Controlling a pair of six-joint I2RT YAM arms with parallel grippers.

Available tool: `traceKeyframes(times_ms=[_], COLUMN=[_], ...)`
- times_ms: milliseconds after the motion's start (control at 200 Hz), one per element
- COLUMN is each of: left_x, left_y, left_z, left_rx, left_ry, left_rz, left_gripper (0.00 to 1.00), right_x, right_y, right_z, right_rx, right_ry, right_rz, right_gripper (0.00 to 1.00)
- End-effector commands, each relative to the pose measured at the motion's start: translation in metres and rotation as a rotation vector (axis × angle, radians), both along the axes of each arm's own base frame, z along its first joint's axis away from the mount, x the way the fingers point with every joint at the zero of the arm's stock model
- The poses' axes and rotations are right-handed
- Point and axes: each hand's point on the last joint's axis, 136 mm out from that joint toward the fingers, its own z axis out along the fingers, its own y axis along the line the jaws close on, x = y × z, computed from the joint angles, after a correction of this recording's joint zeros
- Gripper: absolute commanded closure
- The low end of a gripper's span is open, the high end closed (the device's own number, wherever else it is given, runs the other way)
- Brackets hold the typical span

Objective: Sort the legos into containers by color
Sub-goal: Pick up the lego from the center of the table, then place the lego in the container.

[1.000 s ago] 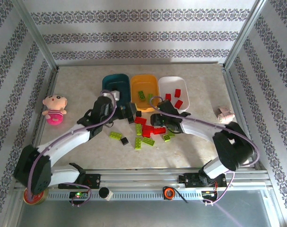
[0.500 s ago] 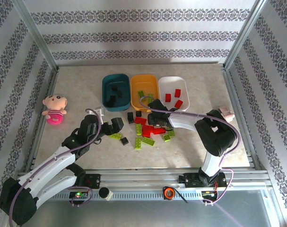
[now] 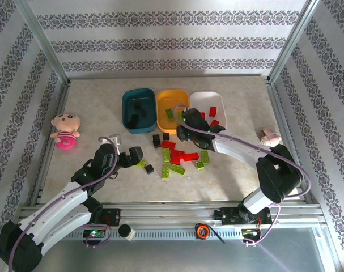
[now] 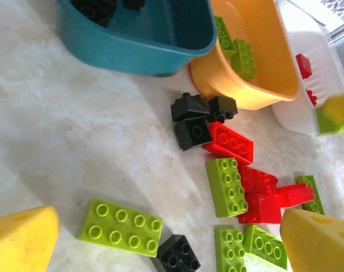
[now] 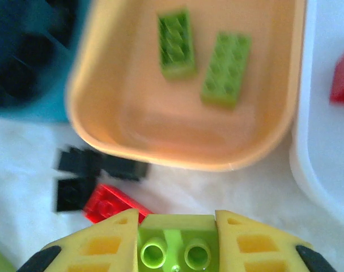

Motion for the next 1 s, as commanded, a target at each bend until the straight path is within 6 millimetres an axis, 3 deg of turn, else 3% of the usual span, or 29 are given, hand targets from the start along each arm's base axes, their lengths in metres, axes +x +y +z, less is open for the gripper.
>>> traceKeyframes(times_ms=[0, 215, 365, 415, 505, 660, 780, 994], left_x=[-0.004, -0.011, -0.017, -0.019, -0.022, -0.023, -0.024, -0.024], left_y=[0.004, 0.003, 0.003, 0.002, 0.001, -0.001, -0.005, -0.005], left_z=[-0.008, -0.014, -0.02, -0.022, -0.025, -0.028, -0.034, -0.064], left_rx=[0.007, 0.006, 0.014, 0.014, 0.009, -0.002, -0.005, 0.077], left_ry=[0.02, 0.046, 0.079, 0.089, 0.103, 0.117, 0.139, 0.255], left_rz=[0.015, -0.007, -0.022, -0.03, -0.033, -0.044, -0.06, -0.069], left_gripper=[0.0, 0.0, 0.0, 0.01, 0.0, 0.0, 0.0, 0.0], right_x=[0.019, 0.082, 0.11, 0.116, 0.119, 0.108, 0.079, 0.017], right_y=[0.018, 0.023, 0.023, 0.025, 0.027, 0.024, 0.019, 0.007], right_z=[0.018, 0.004, -0.014, -0.016, -0.016, 0.009, 0.022, 0.003], right_rx=[0.005, -0.043, -0.063, -0.066, -0.073, -0.059, -0.05, -0.072], right_ry=[-0.042, -0.052, -0.011, -0.004, 0.006, -0.03, -0.043, 0.004], right_rz=[0.041, -0.027, -0.055, -0.058, -0.051, -0.038, -0.003, 0.051], right_gripper=[0.78, 0.76, 0.7, 0.65, 0.44, 0.35, 0.34, 0.33])
